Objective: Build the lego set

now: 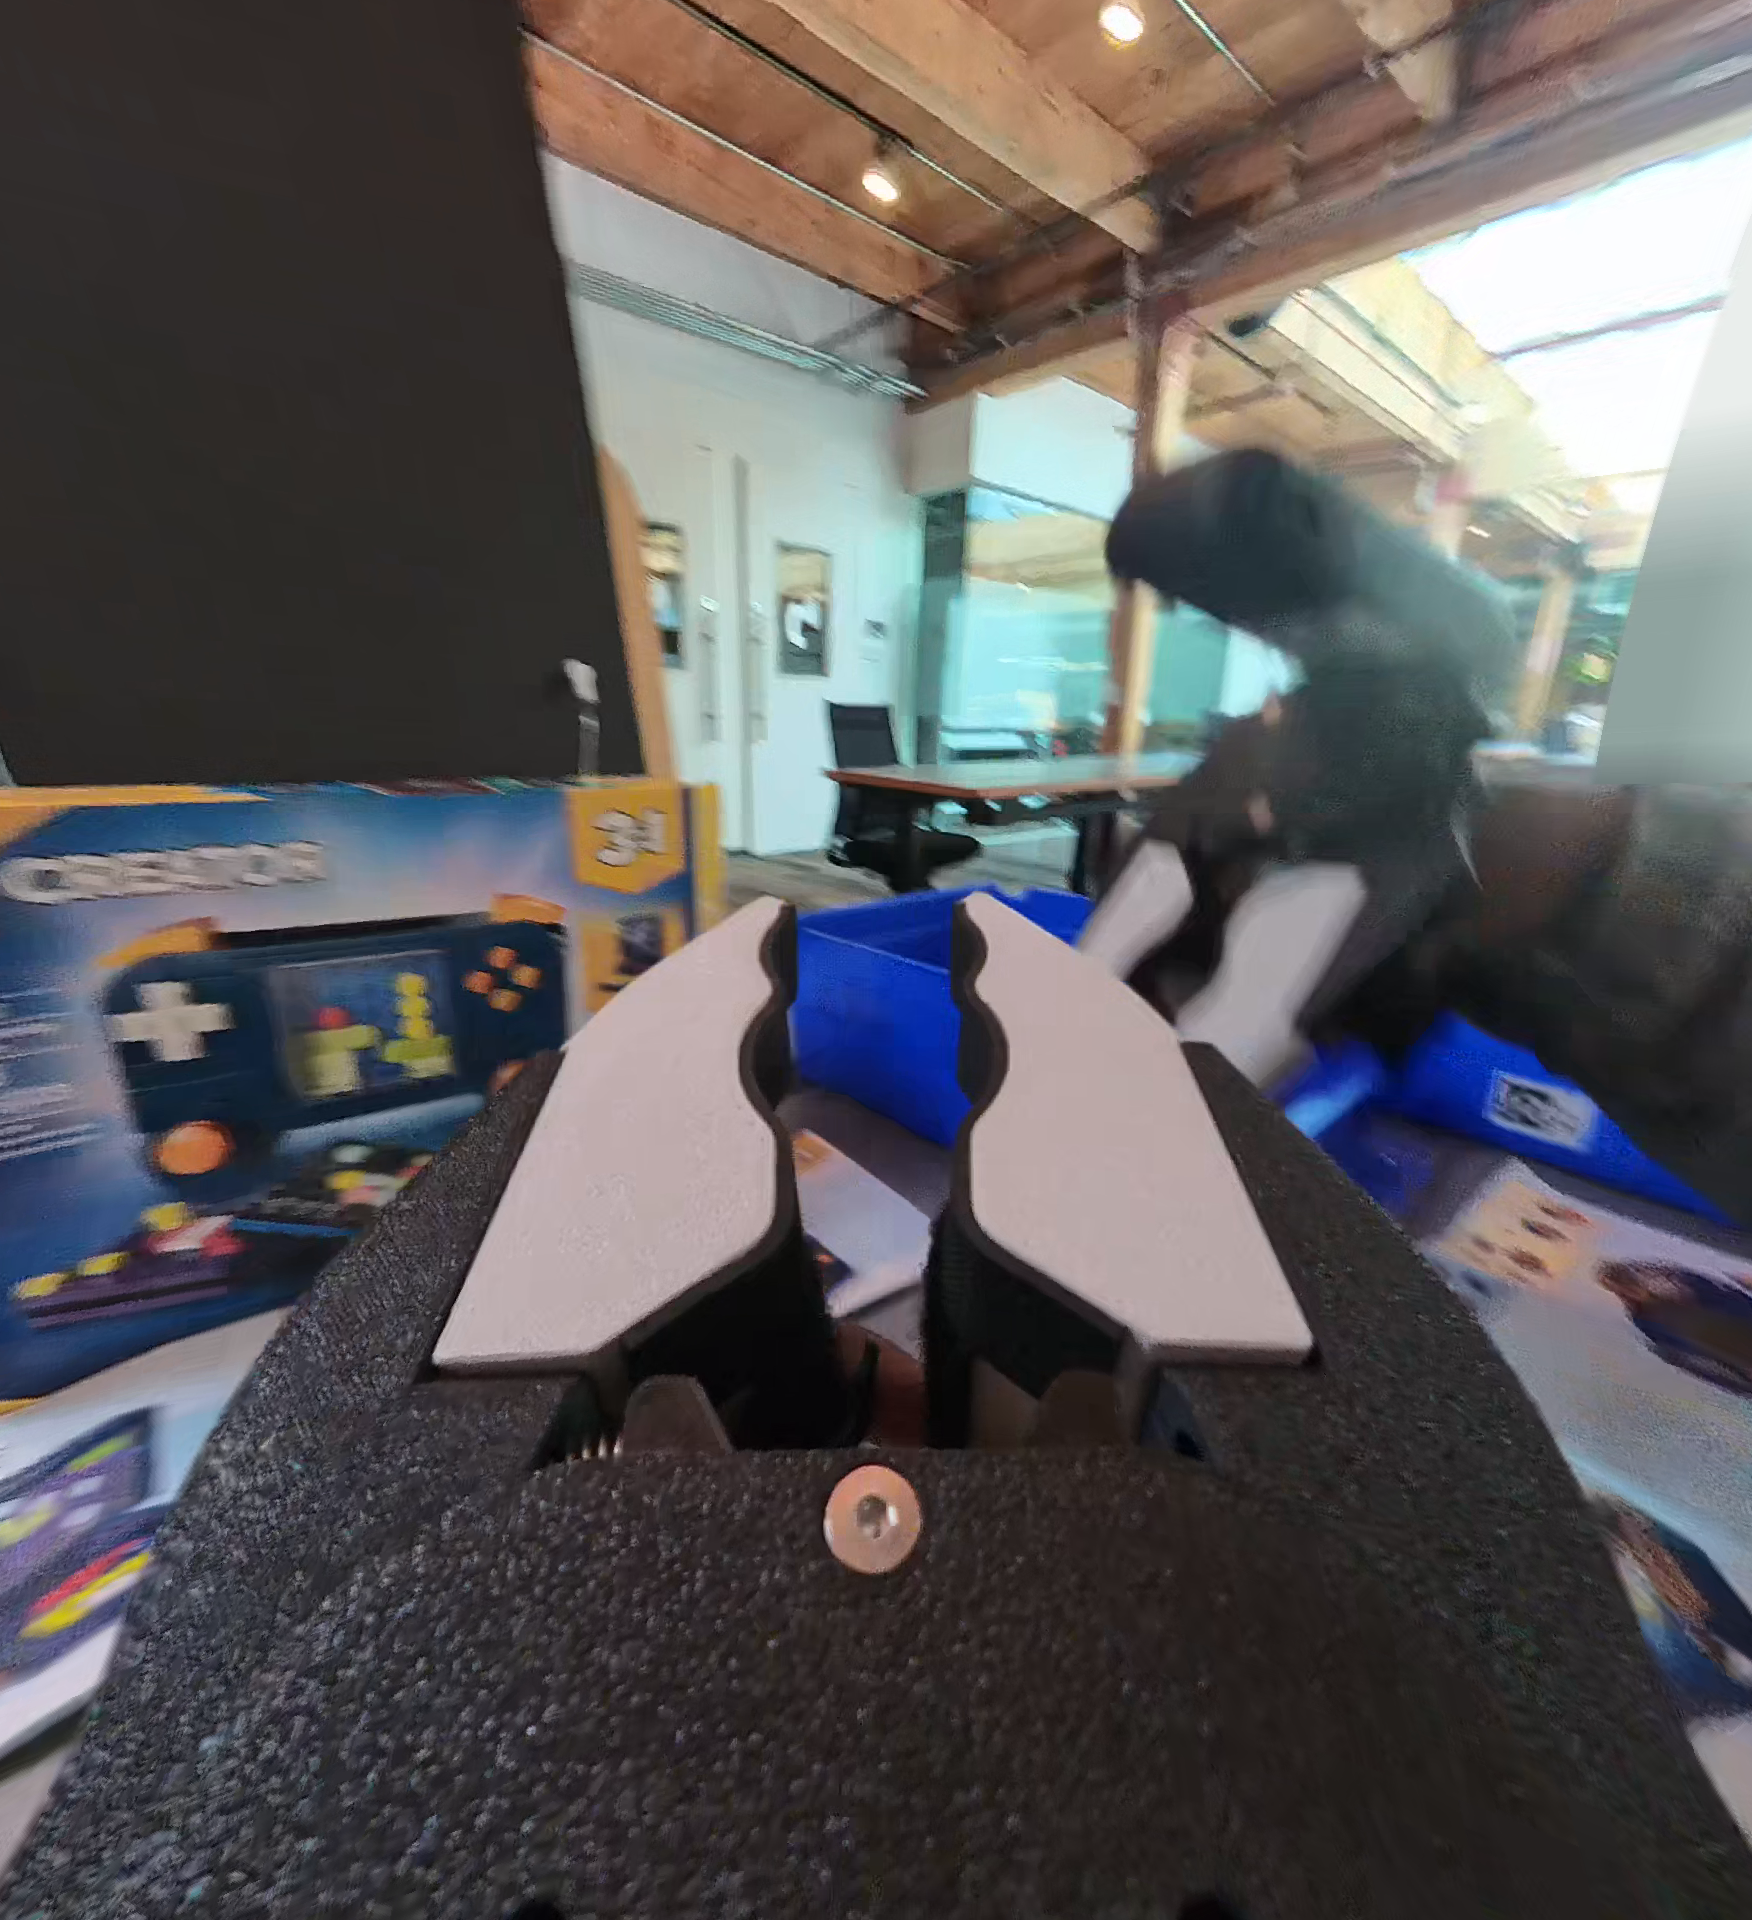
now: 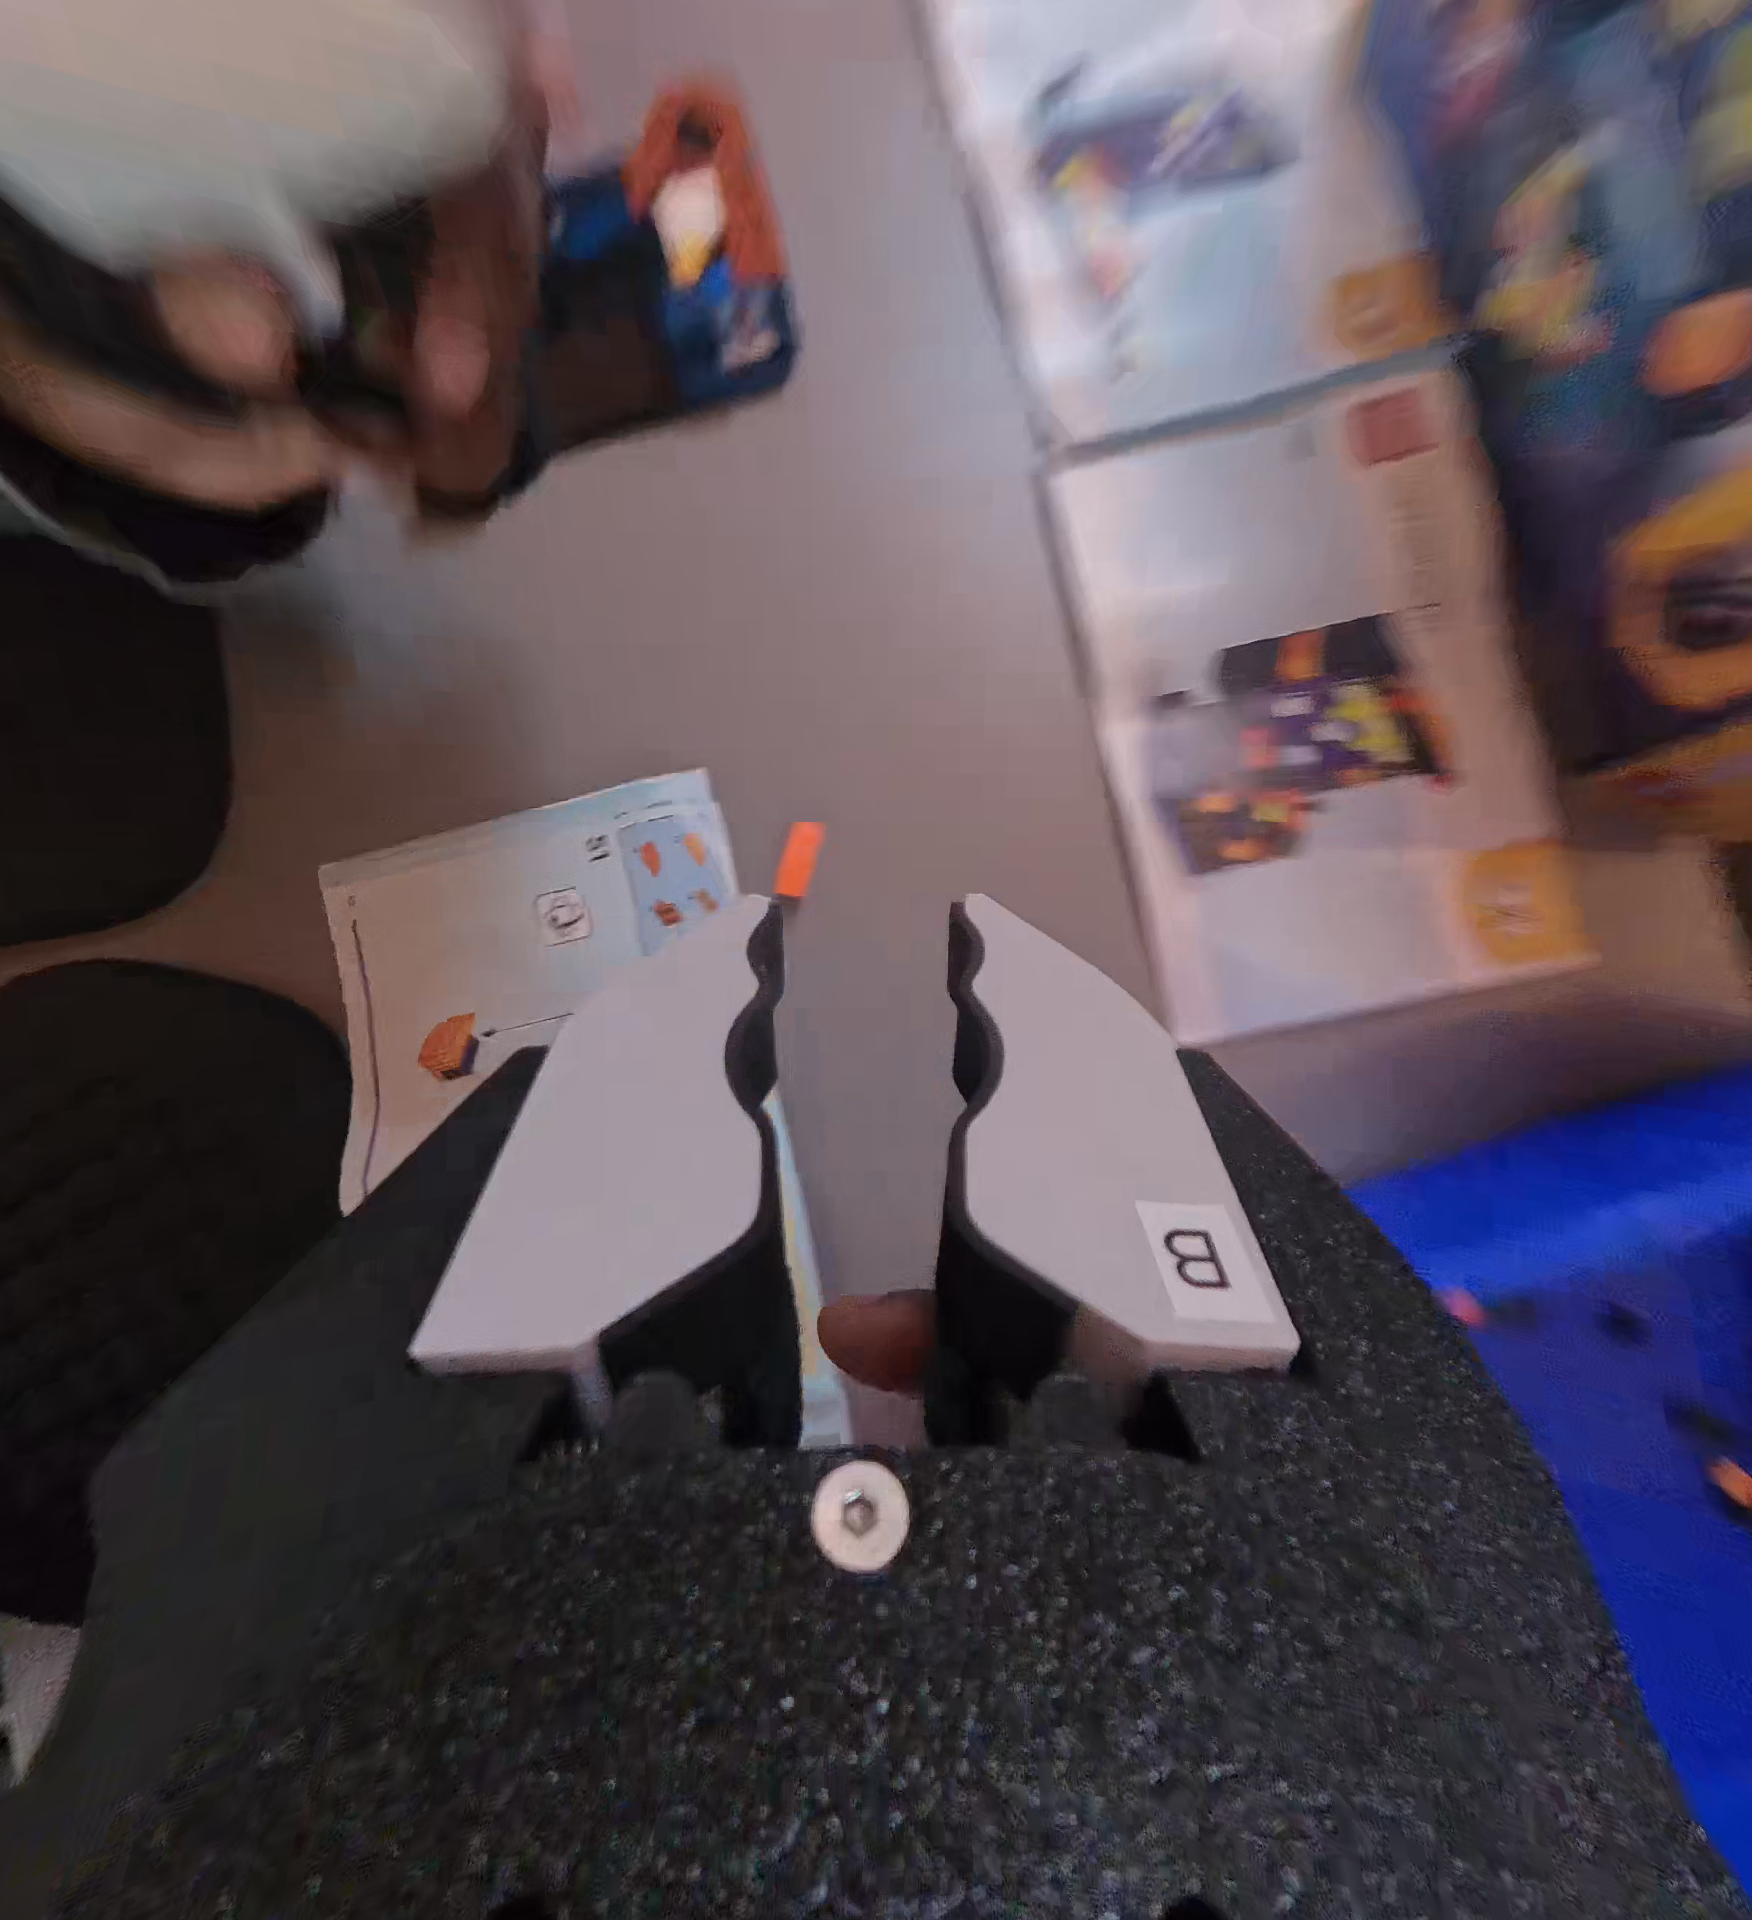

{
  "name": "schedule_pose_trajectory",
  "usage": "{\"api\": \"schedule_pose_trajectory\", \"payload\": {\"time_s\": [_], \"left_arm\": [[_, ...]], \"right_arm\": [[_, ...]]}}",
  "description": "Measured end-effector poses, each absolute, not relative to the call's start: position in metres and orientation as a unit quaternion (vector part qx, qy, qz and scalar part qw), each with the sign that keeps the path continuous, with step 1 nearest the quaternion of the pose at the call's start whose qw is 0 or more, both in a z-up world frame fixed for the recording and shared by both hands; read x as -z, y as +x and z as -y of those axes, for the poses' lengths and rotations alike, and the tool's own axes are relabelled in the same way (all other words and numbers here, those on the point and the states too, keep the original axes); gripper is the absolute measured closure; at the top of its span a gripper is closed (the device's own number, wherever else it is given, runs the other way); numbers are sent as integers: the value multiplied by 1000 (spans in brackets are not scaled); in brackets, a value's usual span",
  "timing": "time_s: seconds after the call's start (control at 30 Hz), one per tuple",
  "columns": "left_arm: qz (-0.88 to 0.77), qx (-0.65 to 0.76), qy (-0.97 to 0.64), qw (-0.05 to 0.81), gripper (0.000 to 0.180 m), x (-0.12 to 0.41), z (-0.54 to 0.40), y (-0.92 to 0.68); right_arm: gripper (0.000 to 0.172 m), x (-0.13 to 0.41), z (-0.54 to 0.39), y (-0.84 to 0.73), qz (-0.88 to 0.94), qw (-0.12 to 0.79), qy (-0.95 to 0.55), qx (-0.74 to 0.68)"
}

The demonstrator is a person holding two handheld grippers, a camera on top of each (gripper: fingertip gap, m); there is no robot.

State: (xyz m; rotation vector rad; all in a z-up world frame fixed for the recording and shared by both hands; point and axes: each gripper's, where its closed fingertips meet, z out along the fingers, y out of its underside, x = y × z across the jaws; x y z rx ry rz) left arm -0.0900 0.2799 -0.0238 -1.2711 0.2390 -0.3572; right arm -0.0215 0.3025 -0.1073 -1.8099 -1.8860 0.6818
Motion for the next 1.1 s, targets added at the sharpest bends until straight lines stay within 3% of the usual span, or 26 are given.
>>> {"api": "schedule_pose_trajectory", "payload": {"time_s": [0.17,0.47,0.8,0.87,1.0,1.1], "left_arm": [[-256,255,-637,681,155,73,-269,-8],[-341,244,-638,646,156,109,-259,25],[-362,233,-630,646,157,113,-259,24],[-364,231,-630,646,157,113,-259,24],[-352,224,-623,662,157,106,-261,18],[-322,219,-614,687,155,93,-265,7]], "right_arm": [[142,38,-402,39,545,364,-702,-280],[149,155,-501,42,700,171,-671,-176],[148,209,-530,23,765,188,-602,-132],[162,208,-534,19,755,223,-602,-133],[163,203,-531,33,728,209,-640,-131],[163,168,-514,46,669,235,-685,-168]]}}
